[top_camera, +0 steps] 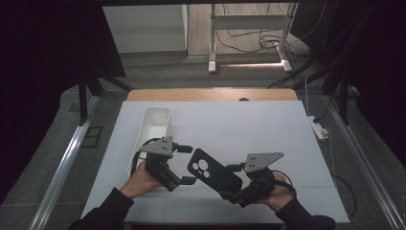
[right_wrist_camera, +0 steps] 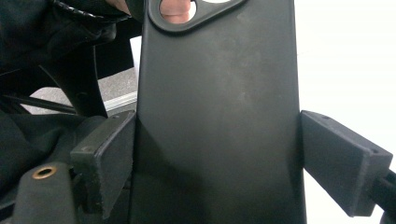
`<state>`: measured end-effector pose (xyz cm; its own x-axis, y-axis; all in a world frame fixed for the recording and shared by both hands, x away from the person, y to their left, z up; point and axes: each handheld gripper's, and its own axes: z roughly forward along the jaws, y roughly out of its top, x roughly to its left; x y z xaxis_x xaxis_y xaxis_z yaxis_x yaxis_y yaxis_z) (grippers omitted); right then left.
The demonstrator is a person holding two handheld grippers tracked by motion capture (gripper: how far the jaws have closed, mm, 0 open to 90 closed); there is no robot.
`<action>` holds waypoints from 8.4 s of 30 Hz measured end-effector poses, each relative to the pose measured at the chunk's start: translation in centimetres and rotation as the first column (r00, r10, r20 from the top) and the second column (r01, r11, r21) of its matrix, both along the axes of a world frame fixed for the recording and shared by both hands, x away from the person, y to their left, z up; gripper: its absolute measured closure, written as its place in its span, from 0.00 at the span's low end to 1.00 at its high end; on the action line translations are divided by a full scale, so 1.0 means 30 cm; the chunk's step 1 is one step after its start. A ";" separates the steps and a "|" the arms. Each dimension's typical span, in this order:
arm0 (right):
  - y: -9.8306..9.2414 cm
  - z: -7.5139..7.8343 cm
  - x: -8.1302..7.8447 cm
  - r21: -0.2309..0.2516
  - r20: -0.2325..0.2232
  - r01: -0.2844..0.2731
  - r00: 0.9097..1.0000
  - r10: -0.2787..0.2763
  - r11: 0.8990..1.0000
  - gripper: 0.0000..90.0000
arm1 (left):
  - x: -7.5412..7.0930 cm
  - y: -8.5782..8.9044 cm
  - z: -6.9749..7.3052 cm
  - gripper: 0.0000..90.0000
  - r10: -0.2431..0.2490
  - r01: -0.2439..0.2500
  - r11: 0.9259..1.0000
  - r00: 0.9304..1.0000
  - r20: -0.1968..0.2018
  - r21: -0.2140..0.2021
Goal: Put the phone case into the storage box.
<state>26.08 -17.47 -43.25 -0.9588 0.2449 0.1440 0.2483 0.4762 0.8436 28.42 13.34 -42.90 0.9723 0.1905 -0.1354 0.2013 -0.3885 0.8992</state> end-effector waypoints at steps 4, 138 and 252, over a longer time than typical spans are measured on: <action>0.007 -0.001 -0.004 0.005 0.001 -0.018 1.000 0.018 1.000 0.16 | -0.005 -0.004 -0.002 0.00 -0.027 0.027 1.000 1.000 -0.002 -0.015; 0.179 -0.078 -0.027 -0.274 0.394 0.437 0.863 -0.315 0.856 0.88 | -0.006 -0.115 0.116 0.15 0.373 -0.356 0.927 0.904 -0.210 0.117; 0.076 -0.044 -0.020 -0.151 0.063 0.227 0.974 -0.220 0.962 0.39 | -0.013 0.048 0.163 0.93 0.284 -0.279 0.957 0.957 -0.064 0.079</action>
